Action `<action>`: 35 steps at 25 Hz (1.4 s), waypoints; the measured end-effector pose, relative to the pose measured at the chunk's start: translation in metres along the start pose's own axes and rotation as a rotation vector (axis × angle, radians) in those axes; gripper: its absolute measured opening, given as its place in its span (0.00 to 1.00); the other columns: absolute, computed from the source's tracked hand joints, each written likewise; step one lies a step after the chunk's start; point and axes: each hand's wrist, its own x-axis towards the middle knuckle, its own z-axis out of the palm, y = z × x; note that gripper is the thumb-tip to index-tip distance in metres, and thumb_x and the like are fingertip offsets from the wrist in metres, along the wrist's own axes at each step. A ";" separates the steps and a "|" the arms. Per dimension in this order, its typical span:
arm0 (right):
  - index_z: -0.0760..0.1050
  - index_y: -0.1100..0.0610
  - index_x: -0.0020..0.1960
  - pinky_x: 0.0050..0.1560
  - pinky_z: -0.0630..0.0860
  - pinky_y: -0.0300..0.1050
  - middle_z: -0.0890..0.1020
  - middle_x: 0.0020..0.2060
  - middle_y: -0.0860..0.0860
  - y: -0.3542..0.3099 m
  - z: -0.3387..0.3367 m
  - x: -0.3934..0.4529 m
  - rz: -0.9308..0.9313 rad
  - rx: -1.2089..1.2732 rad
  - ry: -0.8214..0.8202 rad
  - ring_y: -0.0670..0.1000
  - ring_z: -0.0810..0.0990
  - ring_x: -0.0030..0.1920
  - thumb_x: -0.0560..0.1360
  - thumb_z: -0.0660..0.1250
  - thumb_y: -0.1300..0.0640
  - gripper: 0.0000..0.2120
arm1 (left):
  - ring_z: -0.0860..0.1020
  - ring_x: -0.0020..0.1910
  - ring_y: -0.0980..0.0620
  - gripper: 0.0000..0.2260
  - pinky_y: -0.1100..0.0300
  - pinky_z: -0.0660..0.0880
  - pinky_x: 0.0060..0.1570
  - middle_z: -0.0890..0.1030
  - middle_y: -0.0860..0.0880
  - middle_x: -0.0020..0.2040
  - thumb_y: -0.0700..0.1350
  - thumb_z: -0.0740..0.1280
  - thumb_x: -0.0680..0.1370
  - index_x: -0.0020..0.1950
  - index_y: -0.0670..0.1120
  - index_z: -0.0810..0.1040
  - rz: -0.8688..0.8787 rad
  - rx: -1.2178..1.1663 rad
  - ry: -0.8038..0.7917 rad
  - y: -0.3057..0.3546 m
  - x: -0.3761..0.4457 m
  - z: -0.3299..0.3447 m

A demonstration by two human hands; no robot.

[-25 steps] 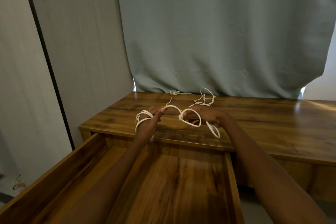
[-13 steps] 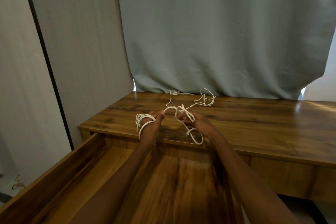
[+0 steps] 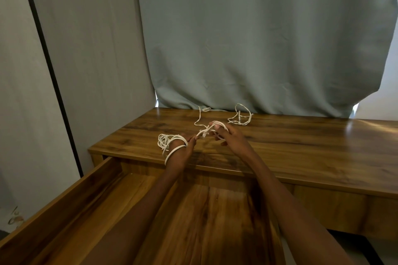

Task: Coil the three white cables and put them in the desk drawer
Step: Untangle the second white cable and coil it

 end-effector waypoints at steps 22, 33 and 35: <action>0.75 0.49 0.57 0.49 0.77 0.51 0.81 0.48 0.47 0.021 -0.002 -0.012 -0.395 -0.267 0.332 0.49 0.79 0.48 0.84 0.60 0.50 0.07 | 0.76 0.39 0.55 0.10 0.61 0.69 0.34 0.78 0.54 0.37 0.53 0.63 0.82 0.45 0.51 0.79 0.093 0.110 -0.244 0.014 0.008 -0.020; 0.69 0.43 0.65 0.32 0.82 0.45 0.85 0.47 0.53 0.010 -0.023 0.006 -0.004 0.231 0.488 0.53 0.86 0.41 0.80 0.66 0.64 0.21 | 0.79 0.48 0.62 0.07 0.64 0.75 0.47 0.82 0.57 0.47 0.51 0.64 0.82 0.54 0.54 0.82 0.327 0.040 -0.395 0.000 -0.008 -0.009; 0.78 0.49 0.62 0.32 0.80 0.41 0.86 0.49 0.53 0.018 -0.032 0.004 0.040 0.219 0.475 0.51 0.85 0.41 0.81 0.65 0.63 0.14 | 0.78 0.47 0.65 0.07 0.70 0.72 0.44 0.81 0.59 0.46 0.50 0.64 0.82 0.54 0.54 0.82 0.319 0.033 -0.386 0.001 -0.008 -0.010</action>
